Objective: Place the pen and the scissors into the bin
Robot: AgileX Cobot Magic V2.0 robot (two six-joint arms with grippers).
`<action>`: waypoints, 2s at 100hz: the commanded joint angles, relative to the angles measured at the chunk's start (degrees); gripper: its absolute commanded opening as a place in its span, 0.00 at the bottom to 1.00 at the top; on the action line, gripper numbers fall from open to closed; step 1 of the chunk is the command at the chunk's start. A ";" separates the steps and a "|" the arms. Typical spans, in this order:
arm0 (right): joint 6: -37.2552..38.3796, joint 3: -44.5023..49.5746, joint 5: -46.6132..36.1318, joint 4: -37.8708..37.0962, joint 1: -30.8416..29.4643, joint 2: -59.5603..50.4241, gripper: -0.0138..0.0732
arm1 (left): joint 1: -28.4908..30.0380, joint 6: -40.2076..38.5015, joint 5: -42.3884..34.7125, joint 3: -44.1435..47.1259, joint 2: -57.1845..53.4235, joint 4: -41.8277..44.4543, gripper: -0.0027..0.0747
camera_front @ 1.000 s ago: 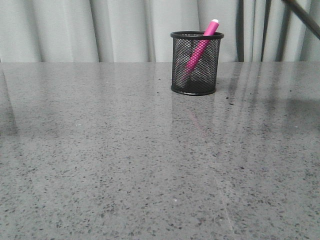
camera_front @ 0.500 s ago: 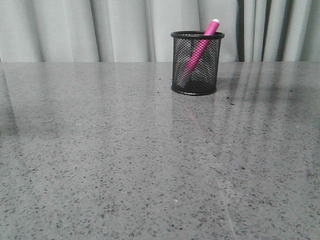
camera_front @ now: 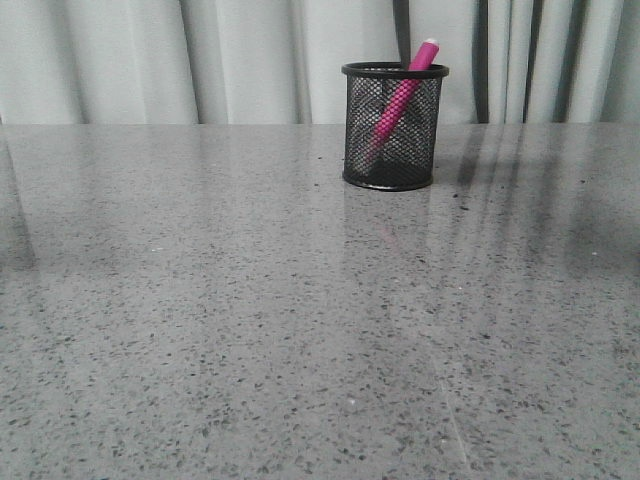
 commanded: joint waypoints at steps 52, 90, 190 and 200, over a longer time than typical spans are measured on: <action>3.14 3.97 -8.67 -1.81 -0.16 0.69 0.07 | 0.16 -0.07 -0.85 -1.51 -0.69 -2.68 0.01; 3.14 6.81 -8.78 -1.81 -0.16 0.69 0.07 | 0.16 -0.07 -0.85 -1.51 -0.69 -2.68 0.01; -7.71 13.99 -11.18 -1.81 -0.16 -20.67 0.31 | 0.16 0.02 -0.85 -1.51 -1.03 0.19 0.01; -9.76 17.12 -10.94 -1.81 -0.16 -25.96 0.13 | 0.16 0.27 -0.85 -1.26 -2.42 1.28 0.01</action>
